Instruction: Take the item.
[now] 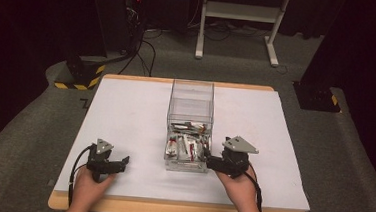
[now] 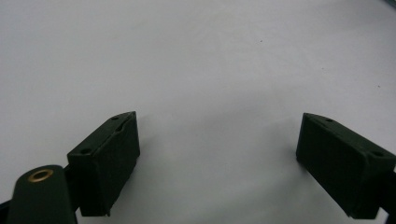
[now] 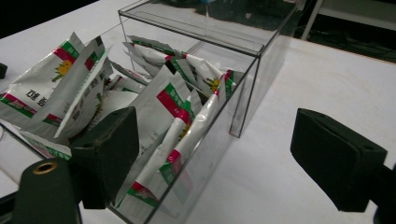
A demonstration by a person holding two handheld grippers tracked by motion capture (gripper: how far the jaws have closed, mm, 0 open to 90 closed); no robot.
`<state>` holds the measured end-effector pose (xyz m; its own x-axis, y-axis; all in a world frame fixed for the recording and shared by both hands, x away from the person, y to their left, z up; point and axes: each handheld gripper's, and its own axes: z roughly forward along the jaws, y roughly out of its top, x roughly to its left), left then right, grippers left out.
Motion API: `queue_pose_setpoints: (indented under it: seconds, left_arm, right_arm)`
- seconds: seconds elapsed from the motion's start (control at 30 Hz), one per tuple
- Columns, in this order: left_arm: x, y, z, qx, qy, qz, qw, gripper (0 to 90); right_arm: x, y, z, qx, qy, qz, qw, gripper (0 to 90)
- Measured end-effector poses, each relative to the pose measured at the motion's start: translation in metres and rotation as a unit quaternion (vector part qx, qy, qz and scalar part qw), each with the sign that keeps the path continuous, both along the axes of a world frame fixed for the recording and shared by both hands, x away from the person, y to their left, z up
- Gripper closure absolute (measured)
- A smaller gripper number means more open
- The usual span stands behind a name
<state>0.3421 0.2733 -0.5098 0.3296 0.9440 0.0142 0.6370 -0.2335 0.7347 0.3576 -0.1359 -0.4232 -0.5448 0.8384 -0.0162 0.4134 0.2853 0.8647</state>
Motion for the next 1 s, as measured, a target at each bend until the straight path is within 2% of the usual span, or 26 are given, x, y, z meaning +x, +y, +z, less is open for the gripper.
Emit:
queue_pose_setpoints:
  seconds: [0.53, 1.0]
  left_arm:
    - [0.000, 0.000, 0.000, 0.000, 0.000, 0.000, 1.0000, 13.6]
    - [0.000, 0.000, 0.000, -0.001, -0.001, 0.001, 1.0000, 13.6]
  right_arm:
    - [-0.004, 0.023, 0.001, -0.002, 0.004, 0.035, 0.9994, 15.5]
    - [-0.010, 0.037, 0.003, -0.001, -0.001, 0.052, 0.9987, 18.3]
